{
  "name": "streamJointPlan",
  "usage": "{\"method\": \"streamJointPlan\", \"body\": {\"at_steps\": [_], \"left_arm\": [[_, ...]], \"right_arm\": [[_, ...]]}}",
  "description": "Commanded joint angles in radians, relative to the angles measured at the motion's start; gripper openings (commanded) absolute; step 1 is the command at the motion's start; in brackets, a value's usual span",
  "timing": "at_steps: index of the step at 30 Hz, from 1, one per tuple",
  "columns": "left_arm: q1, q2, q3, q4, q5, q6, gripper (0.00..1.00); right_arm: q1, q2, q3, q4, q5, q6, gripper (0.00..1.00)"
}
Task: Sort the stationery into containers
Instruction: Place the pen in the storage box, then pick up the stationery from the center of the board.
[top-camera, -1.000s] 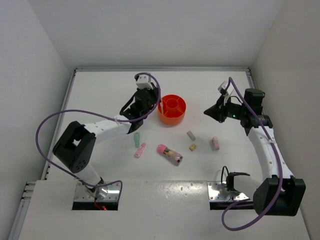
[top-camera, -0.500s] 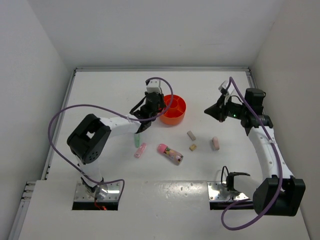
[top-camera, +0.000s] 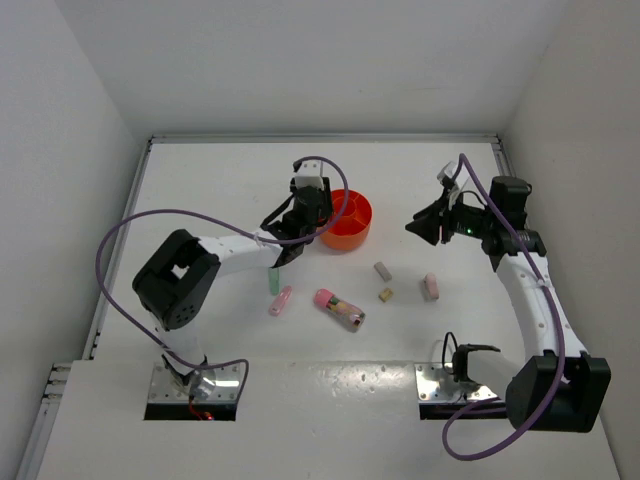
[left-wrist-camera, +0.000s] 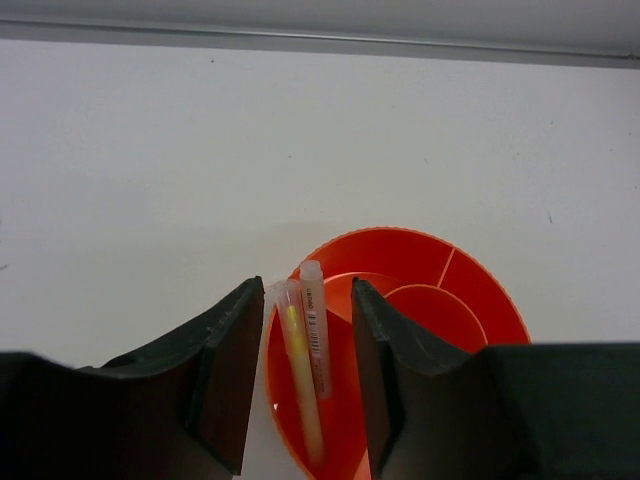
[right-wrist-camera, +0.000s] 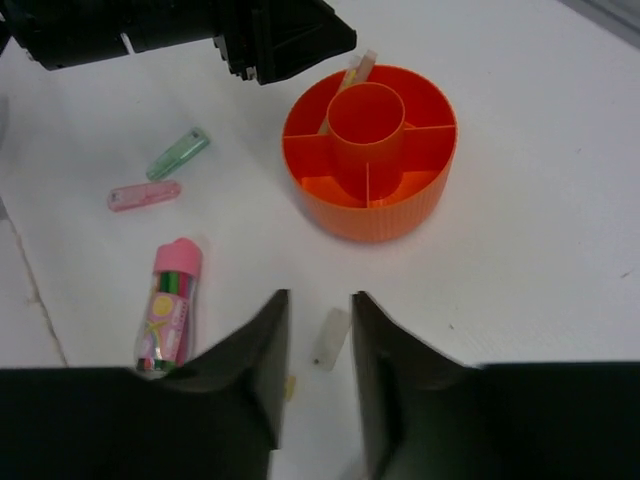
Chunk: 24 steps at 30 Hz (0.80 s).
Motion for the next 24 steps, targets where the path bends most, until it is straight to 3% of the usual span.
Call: {"method": "streamJointPlan", "body": {"at_steps": [1, 2, 3, 4, 5, 6, 7, 8, 9, 10, 11, 12, 13, 14, 15, 17, 21, 24], "left_arm": [[-0.007, -0.093, -0.001, 0.02, -0.029, 0.018, 0.46], [-0.007, -0.153, -0.001, 0.011, -0.029, 0.018, 0.42], [-0.017, -0.19, -0.001, 0.001, -0.02, 0.018, 0.23], [-0.017, -0.23, -0.001, -0.078, -0.003, 0.018, 0.11], [-0.017, -0.27, 0.027, -0.144, 0.023, -0.003, 0.0], [-0.017, -0.341, 0.047, -0.222, 0.06, -0.023, 0.0], [-0.017, -0.374, 0.07, -0.417, 0.074, -0.061, 0.0], [-0.005, -0.408, 0.085, -0.505, 0.097, -0.143, 0.0], [0.012, -0.444, 0.075, -0.575, 0.176, -0.173, 0.01], [0.049, -0.528, 0.055, -0.636, 0.204, -0.202, 0.15], [0.069, -0.575, 0.024, -0.737, 0.226, -0.236, 0.37], [0.089, -0.624, -0.052, -0.77, 0.259, -0.236, 0.57], [0.135, -0.673, -0.092, -0.801, 0.27, -0.236, 0.74], [0.158, -0.771, -0.132, -0.839, 0.27, -0.236, 0.78], [0.201, -0.819, -0.203, -0.856, 0.27, -0.236, 0.85], [0.239, -0.94, -0.263, -0.879, 0.27, -0.201, 0.86], [0.293, -1.037, -0.334, -0.914, 0.299, -0.169, 0.87], [0.305, -1.074, -0.369, -0.914, 0.322, -0.158, 0.87]], "right_arm": [[-0.006, -0.023, 0.012, 0.031, -0.023, -0.015, 0.41], [-0.006, -0.023, 0.032, 0.014, -0.023, -0.015, 0.62], [-0.006, -0.023, 0.032, -0.004, -0.034, -0.027, 0.77], [-0.006, -0.012, 0.049, -0.062, -0.072, -0.05, 0.87], [0.013, 0.007, 0.086, -0.122, -0.084, -0.149, 0.87], [0.026, 0.023, 0.112, -0.179, -0.085, -0.203, 0.53], [0.037, 0.041, 0.136, -0.269, -0.069, -0.234, 0.18], [0.054, 0.06, 0.175, -0.285, -0.042, -0.234, 0.0], [0.123, 0.073, 0.195, -0.307, 0.002, -0.222, 0.0], [0.17, 0.083, 0.195, -0.293, 0.093, -0.222, 0.0], [0.213, 0.083, 0.195, -0.276, 0.136, -0.207, 0.0], [0.3, 0.083, 0.184, -0.261, 0.171, -0.196, 0.07], [0.341, 0.119, 0.184, -0.261, 0.226, -0.196, 0.32], [0.381, 0.148, 0.205, -0.261, 0.253, -0.196, 0.44], [0.461, 0.184, 0.224, -0.288, 0.311, -0.187, 0.64], [0.537, 0.3, 0.281, -0.33, 0.369, -0.171, 0.71], [0.683, 0.429, 0.318, -0.356, 0.539, -0.154, 0.82], [0.783, 0.529, 0.318, -0.356, 0.664, -0.099, 0.82]]}}
